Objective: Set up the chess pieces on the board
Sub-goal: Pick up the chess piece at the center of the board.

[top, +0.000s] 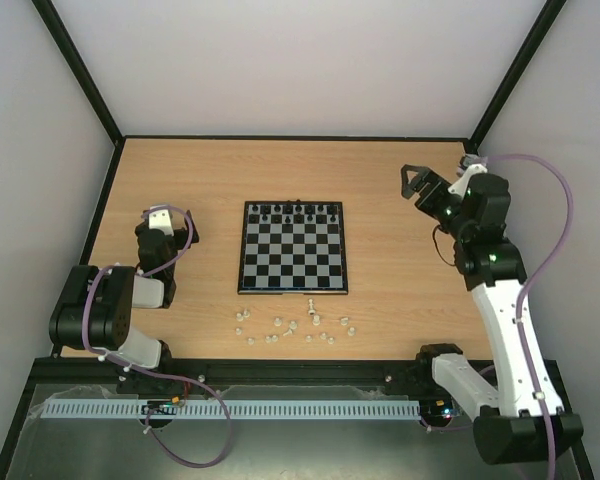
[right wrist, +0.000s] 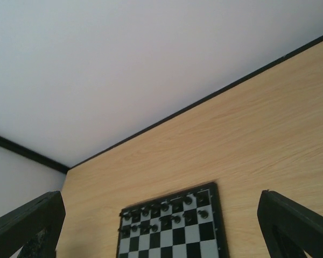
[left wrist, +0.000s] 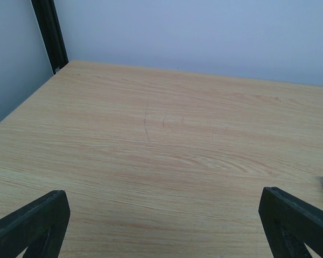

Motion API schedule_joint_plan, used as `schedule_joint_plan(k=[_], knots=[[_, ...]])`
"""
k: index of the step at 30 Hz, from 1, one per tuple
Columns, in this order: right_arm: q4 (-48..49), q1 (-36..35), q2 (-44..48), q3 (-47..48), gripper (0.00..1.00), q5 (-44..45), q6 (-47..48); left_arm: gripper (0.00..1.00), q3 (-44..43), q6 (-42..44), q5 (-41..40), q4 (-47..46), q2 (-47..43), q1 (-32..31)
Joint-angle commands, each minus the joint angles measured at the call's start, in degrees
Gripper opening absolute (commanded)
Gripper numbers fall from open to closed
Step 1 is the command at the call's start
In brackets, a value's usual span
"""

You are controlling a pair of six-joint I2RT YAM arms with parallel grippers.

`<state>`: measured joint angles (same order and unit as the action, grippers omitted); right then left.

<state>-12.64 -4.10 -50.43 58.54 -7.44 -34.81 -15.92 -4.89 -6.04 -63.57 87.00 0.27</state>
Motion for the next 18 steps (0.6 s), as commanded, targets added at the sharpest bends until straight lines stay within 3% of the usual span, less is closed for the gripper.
schedule_joint_plan(k=[1,5,11,18], knots=[[-6.42,-0.39,-6.71,4.72,0.99,-9.27,-3.17,0.99,-0.33,0.58,-0.10,-3.14,-0.17,-0.14],[-8.75,-3.21,-12.43,7.04,0.99,-9.50,-1.94,0.99,-0.35,0.58,-0.11,-3.06,-0.17,-0.10],[-9.96,-13.62,-19.70,9.88,0.99,-0.72,0.90,0.99,-0.42,0.58,-0.16,-3.05,-0.12,-0.10],[-10.55,-19.22,-22.93,8.95,0.99,9.20,6.11,0.99,-0.41,0.58,-0.20,-3.03,-0.09,-0.10]])
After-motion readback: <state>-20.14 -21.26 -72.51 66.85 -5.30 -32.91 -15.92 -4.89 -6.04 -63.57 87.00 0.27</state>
